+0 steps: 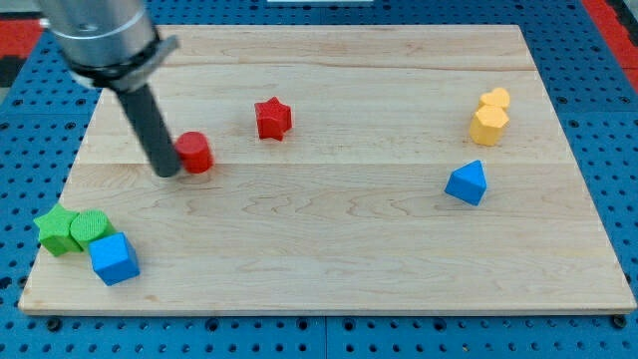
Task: Move the arm towards the green star
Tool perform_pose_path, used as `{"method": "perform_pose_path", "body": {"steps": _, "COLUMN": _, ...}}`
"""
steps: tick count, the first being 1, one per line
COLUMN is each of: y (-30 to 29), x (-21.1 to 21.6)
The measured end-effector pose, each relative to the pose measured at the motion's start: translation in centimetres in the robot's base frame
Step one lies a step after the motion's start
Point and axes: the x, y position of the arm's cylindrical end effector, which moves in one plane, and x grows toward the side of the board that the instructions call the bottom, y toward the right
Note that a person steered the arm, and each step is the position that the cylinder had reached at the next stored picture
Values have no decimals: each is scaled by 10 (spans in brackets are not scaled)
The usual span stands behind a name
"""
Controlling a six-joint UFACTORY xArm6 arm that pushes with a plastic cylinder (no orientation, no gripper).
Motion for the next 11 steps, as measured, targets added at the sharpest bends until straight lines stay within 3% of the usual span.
{"method": "perform_pose_path", "body": {"steps": 1, "y": 26, "x": 3}}
{"method": "perform_pose_path", "body": {"steps": 2, "y": 67, "x": -20}}
{"method": "perform_pose_path", "body": {"steps": 3, "y": 21, "x": -16}}
{"method": "perform_pose_path", "body": {"steps": 4, "y": -104, "x": -37}}
{"method": "perform_pose_path", "body": {"steps": 5, "y": -148, "x": -27}}
{"method": "perform_pose_path", "body": {"steps": 6, "y": -149, "x": -4}}
{"method": "perform_pose_path", "body": {"steps": 7, "y": -149, "x": 66}}
{"method": "perform_pose_path", "body": {"steps": 8, "y": -149, "x": 95}}
{"method": "perform_pose_path", "body": {"steps": 11, "y": -149, "x": 109}}
